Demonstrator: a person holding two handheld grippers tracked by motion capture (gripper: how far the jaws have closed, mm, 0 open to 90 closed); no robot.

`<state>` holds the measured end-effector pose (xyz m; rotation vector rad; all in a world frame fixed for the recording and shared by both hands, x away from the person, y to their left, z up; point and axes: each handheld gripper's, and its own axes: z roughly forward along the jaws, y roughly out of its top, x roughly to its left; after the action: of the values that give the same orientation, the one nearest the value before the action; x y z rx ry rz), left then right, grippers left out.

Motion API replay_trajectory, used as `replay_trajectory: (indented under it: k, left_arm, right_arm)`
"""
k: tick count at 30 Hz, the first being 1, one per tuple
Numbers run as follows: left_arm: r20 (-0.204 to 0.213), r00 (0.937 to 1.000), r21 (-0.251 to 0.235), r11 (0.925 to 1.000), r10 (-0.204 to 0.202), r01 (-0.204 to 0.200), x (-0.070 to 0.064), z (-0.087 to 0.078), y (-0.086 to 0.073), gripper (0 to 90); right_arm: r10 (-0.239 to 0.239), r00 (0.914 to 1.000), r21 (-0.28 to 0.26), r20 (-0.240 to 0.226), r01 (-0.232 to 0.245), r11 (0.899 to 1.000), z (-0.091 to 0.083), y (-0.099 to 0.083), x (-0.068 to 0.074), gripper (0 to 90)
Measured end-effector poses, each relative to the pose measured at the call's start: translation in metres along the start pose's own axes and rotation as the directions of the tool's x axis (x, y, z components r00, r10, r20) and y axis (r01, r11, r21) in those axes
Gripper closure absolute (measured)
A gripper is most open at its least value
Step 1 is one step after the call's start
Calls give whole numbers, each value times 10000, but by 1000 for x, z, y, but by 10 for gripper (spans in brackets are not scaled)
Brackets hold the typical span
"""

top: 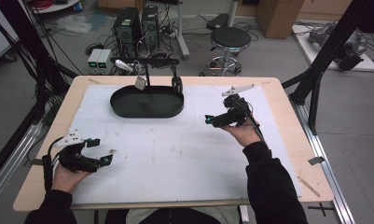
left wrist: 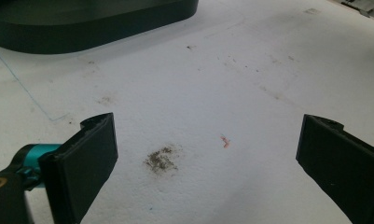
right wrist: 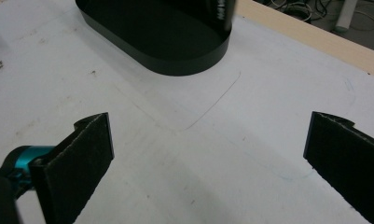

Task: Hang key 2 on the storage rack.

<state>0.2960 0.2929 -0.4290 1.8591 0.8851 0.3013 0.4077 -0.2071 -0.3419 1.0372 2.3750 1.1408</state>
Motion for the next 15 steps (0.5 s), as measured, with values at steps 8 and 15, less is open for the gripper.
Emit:
replay_trajectory:
  k: [8, 15]
  left_arm:
    - [26, 10000, 68, 10000, 16, -16, -1, 1, 0, 58]
    - [65, 10000, 69, 10000, 2, -2, 0, 1, 0, 58]
  right_arm:
    - [90, 9998, -93, -167, -92, 9999, -8, -25, 1, 7]
    - [67, 9997, -184, -254, -71, 9998, -11, -46, 8, 7]
